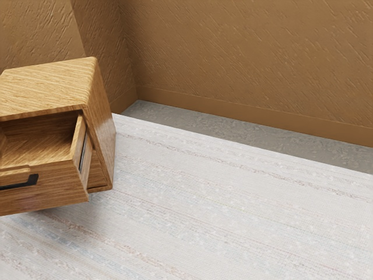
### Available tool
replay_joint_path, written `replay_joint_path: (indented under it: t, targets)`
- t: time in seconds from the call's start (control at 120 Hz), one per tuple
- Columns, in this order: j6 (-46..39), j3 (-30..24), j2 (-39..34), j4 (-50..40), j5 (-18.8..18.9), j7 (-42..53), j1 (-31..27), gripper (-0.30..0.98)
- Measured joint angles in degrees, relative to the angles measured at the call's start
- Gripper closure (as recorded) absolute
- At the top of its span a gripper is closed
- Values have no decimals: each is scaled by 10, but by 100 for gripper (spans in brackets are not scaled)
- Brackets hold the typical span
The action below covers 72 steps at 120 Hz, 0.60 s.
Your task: Push the drawer handle with one arm to close the drawer
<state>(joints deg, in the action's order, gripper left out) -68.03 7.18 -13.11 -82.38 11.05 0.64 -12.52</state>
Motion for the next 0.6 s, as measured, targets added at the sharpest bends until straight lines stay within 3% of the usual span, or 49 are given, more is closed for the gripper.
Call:
replay_joint_path:
  t: [0.125,0.242,0.392,0.6]
  targets:
    - [-10,2,-9,-36,-7,0,10,43]
    - [-17,6,-60,-126,-13,-5,4,61]
    - [-51,7,-103,-235,-14,-10,3,71]
    - [-93,14,-153,-357,-17,-19,-9,76]
